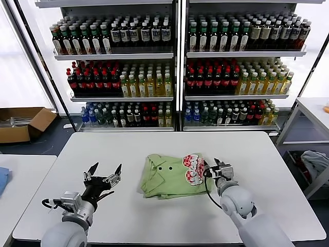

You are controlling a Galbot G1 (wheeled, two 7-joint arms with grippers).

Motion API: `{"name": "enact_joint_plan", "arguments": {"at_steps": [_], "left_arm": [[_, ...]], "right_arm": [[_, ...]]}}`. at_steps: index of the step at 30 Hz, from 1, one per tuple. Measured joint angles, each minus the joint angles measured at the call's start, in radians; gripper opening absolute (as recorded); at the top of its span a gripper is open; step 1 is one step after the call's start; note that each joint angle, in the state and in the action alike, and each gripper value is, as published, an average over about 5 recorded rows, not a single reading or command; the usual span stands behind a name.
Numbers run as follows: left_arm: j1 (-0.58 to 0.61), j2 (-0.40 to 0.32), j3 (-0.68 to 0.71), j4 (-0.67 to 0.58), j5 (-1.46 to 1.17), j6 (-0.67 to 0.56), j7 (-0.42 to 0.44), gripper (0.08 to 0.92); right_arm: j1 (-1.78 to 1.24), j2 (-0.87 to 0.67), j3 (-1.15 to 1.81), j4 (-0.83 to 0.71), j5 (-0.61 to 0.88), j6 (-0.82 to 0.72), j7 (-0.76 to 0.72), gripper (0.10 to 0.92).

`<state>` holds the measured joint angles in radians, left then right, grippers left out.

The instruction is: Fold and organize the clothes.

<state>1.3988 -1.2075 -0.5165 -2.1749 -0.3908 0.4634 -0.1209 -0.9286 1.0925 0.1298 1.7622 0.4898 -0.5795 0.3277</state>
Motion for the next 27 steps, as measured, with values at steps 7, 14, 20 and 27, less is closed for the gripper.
{"name": "enact_joint_plan", "arguments": {"at_steps": [7, 14, 20, 27], "left_arm": [[0.007, -0.005, 0.008, -0.001, 0.0, 0.004, -0.002, 0.823], [0.027, -0.004, -0.005, -0.009, 0.0, 0.0, 0.001, 0.823], [0.044, -0.014, -0.015, -0.01, 0.001, -0.005, 0.003, 0.823], [0.053, -0.021, -0.017, 0.0, 0.003, -0.007, 0.004, 0.823]], "right_arm": [[0.0, 0.046, -0.009, 0.078, -0.02, 0.0, -0.008, 0.771], [0.036, 0.125, -0.078, 0.069, -0.019, 0.004, 0.005, 0.822], [0.066, 0.18, -0.137, 0.009, -0.023, 0.004, 0.028, 0.823], [0.064, 0.201, -0.167, -0.025, -0.02, 0.001, 0.052, 0.823]]}}
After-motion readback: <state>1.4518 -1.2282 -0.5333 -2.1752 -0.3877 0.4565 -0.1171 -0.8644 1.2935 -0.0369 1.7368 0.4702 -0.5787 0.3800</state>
